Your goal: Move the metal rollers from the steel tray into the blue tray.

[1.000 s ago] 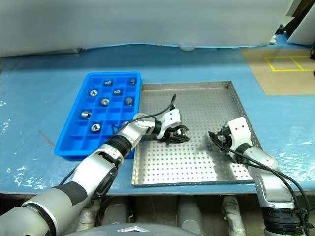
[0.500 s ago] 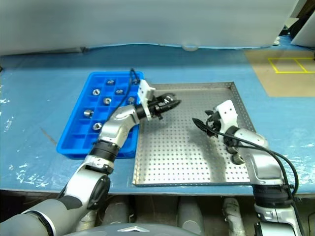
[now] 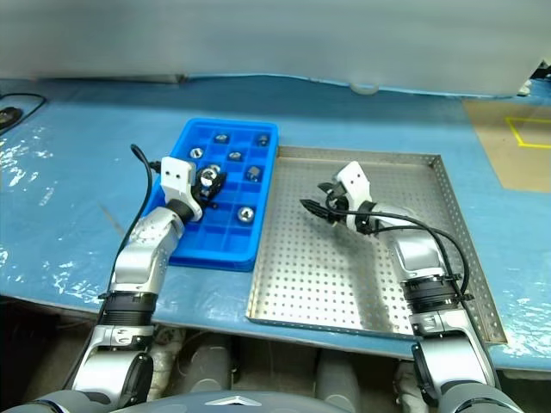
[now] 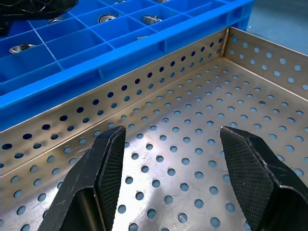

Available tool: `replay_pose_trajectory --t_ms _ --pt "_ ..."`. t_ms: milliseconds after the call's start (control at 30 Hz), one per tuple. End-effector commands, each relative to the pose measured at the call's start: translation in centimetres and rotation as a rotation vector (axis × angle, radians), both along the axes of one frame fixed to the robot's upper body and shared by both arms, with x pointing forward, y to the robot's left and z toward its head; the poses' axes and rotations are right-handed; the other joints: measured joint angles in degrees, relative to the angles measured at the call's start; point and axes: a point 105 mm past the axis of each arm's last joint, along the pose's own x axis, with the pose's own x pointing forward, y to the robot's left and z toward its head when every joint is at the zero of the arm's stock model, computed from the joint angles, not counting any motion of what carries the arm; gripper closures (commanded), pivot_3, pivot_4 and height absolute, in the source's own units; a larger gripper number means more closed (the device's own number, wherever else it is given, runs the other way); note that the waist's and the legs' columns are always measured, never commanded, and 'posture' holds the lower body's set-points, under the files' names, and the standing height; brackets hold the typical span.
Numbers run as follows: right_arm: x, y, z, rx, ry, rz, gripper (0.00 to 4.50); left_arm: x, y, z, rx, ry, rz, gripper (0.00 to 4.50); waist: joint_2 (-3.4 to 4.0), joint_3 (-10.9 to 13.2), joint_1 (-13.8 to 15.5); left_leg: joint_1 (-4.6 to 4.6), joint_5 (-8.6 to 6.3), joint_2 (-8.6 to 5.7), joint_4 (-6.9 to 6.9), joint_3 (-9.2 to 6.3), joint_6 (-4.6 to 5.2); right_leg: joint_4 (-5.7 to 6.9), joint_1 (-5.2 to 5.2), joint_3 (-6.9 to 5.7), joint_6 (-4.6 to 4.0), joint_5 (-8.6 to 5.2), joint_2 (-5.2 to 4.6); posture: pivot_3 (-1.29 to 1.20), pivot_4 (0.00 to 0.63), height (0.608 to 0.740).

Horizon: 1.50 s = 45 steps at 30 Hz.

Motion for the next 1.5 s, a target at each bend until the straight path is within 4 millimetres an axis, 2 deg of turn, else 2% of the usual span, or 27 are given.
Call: replay_pose_trajectory --t_ms 33,367,433,500,600,700,800,967,1167,1333,1500 --pt "-0.1 0.0 0.4 -0.002 -0.032 0.008 1.21 -0.7 -0.5 0.4 0.027 -0.016 -0.03 2.76 0.0 0.0 0.06 0.02 0.01 0.01 -0.01 0.0 -0.03 0.02 -0.01 0.0 0.0 0.0 0.01 0.01 0.15 0.74" --pt "-0.6 -0.7 -0.2 -0.018 -0.03 -0.02 1.21 -0.3 0.0 -1.9 0.077 0.095 -0.022 2.76 0.0 0.0 -0.14 0.03 0.1 0.03 -0.06 -0.01 -0.17 0.17 -0.13 0.02 0.02 0.0 0.05 -0.02 0.15 0.74" --pt "-0.6 -0.8 -0.3 -0.019 -0.03 -0.024 1.21 -0.2 0.1 -2.0 0.081 0.104 -0.019 2.04 0.0 0.0 -0.13 0.03 0.1 0.03 -0.06 -0.01 -0.17 0.17 -0.13 0.02 0.02 0.0 0.05 -0.03 0.15 0.74" --pt "-0.6 -0.8 -0.3 -0.019 -0.03 -0.028 1.21 -0.2 -0.2 -2.1 0.086 0.113 -0.046 1.52 0.0 0.0 -0.17 0.03 0.1 0.03 -0.07 -0.01 -0.17 0.17 -0.13 0.02 0.02 0.0 0.05 -0.03 0.15 0.74" --pt "-0.7 -1.0 -0.2 -0.016 -0.033 -0.035 1.21 -0.2 -1.4 -0.9 0.04 0.07 -0.128 0.55 0.0 0.0 -0.17 0.03 0.1 0.03 -0.08 -0.01 -0.18 0.17 -0.14 0.02 0.02 0.0 0.05 -0.04 0.15 0.74" --pt "-0.7 -1.3 -0.1 -0.018 -0.036 -0.044 1.21 -0.4 -2.6 0.7 -0.009 0.013 -0.234 0.55 0.0 0.0 -0.02 0.02 0.11 0.02 -0.07 -0.01 -0.18 0.17 -0.14 0.03 0.02 0.0 0.04 -0.05 0.15 0.74" --pt "-0.8 -1.7 0.1 -0.022 -0.04 -0.056 1.21 -0.5 -2.9 1.9 -0.035 -0.029 -0.301 0.55 -0.01 0.0 -0.08 0.02 0.11 0.02 -0.08 -0.01 -0.19 0.17 -0.14 0.03 0.02 0.0 0.04 -0.06 0.15 0.74" --pt "-1.1 -3.5 0.5 -0.034 -0.044 -0.09 1.21 -1.5 -4.3 3.2 -0.03 -0.072 -0.495 0.55 -0.01 0.0 -0.53 0.02 0.12 0.02 -0.13 0.0 -0.2 0.17 -0.18 0.04 0.02 0.0 0.05 -0.09 0.15 0.74" --pt "-2.2 -6.2 1.0 -0.065 -0.047 -0.135 1.21 -2.5 -6.0 3.1 0.014 -0.082 -0.68 0.55 -0.01 0.01 -1.19 0.02 0.13 0.0 -0.14 0.0 -0.21 0.17 -0.18 0.06 0.02 0.0 0.05 -0.14 0.15 0.74" --pt "-3.6 -9.4 1.5 -0.11 -0.05 -0.219 1.21 -3.4 -8.7 3.0 0.01 -0.106 -0.82 0.55 -0.01 0.01 -1.44 0.05 0.13 0.0 -0.13 0.02 -0.2 0.18 -0.18 0.11 0.02 0.0 0.05 -0.22 0.15 0.74" --pt "-5.6 -11.1 1.7 -0.136 -0.037 -0.267 1.21 -3.8 -11.4 2.6 0.013 -0.121 -0.923 0.55 -0.02 0.01 -2.56 0.07 0.12 0.0 -0.13 0.04 -0.19 0.18 -0.17 0.13 0.02 -0.01 0.04 -0.3 0.15 0.74"
